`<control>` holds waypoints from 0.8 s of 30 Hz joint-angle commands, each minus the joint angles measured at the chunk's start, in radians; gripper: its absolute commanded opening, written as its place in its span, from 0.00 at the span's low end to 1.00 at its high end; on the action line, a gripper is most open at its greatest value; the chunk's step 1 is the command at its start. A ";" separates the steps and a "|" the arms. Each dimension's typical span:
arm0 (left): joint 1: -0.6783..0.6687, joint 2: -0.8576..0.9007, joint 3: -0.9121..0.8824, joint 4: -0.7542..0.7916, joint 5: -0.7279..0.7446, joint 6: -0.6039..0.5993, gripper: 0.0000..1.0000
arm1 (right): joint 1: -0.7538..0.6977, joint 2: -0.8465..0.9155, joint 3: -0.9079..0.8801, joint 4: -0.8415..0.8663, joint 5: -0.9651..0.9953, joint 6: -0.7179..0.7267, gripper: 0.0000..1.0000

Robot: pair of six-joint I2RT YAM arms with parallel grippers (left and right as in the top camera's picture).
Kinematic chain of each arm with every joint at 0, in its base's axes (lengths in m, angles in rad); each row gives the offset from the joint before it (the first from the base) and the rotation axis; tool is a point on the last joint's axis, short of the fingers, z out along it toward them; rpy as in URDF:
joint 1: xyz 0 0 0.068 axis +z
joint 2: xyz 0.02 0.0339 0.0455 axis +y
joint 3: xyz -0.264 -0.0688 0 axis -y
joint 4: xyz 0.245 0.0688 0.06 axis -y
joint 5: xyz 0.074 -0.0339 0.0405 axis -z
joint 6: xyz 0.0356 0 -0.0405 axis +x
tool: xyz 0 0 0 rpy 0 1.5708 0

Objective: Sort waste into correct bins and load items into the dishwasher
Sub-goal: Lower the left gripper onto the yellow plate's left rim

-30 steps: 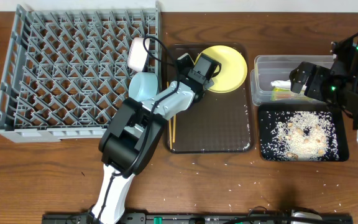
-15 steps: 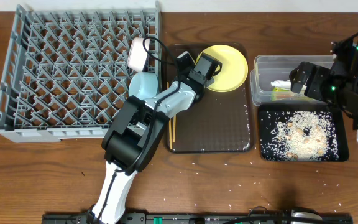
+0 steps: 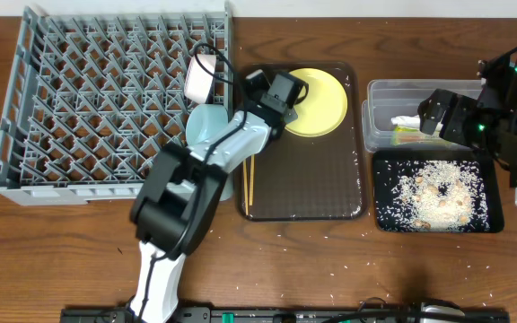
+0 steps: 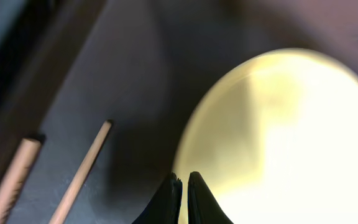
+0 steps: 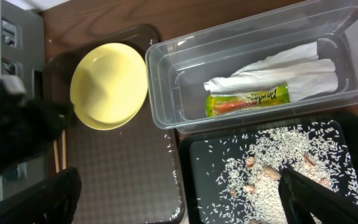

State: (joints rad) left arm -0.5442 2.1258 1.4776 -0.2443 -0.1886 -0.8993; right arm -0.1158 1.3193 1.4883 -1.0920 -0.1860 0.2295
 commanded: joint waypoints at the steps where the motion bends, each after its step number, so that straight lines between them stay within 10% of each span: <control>1: 0.001 -0.127 -0.001 -0.007 0.011 0.076 0.08 | -0.008 0.001 0.002 -0.001 0.002 -0.009 0.99; 8: 0.005 -0.208 -0.001 -0.029 0.042 0.121 0.08 | -0.008 0.001 0.002 -0.001 0.002 -0.009 0.99; 12: 0.026 -0.200 -0.001 -0.091 0.154 0.055 0.49 | -0.008 0.001 0.002 -0.001 0.002 -0.009 0.99; 24: 0.030 -0.130 -0.001 -0.144 0.209 -0.215 0.52 | -0.008 0.001 0.002 -0.001 0.002 -0.009 0.99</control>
State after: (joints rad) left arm -0.5140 1.9507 1.4776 -0.3790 0.0021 -1.0206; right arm -0.1158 1.3193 1.4883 -1.0920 -0.1860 0.2295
